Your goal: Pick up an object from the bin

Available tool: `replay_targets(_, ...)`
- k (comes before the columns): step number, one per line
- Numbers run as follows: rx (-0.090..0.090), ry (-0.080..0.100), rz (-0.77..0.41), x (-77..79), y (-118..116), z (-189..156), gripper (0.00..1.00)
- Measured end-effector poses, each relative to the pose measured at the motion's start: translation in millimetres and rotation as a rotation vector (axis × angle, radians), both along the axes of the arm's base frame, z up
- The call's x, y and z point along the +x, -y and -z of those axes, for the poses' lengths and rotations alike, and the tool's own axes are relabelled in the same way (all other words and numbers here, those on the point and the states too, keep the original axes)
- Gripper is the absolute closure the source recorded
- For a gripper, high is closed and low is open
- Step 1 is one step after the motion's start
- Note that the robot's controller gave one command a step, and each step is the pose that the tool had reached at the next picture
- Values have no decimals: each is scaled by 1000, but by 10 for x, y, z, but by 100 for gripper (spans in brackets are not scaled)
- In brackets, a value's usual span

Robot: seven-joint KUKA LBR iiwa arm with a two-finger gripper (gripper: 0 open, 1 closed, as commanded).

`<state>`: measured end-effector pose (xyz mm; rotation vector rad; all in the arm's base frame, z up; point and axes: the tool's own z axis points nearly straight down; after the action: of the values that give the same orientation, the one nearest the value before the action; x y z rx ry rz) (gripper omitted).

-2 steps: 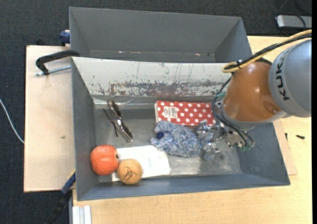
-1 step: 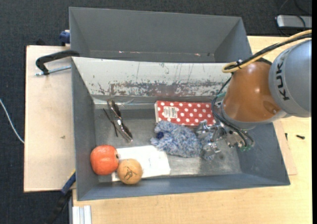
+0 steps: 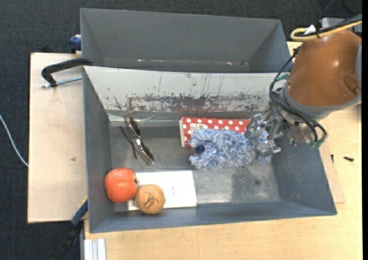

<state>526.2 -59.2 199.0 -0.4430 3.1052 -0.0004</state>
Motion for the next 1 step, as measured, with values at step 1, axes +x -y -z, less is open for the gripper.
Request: replay_targets(1, 0, 0, 0, -1, -1, 1, 100)
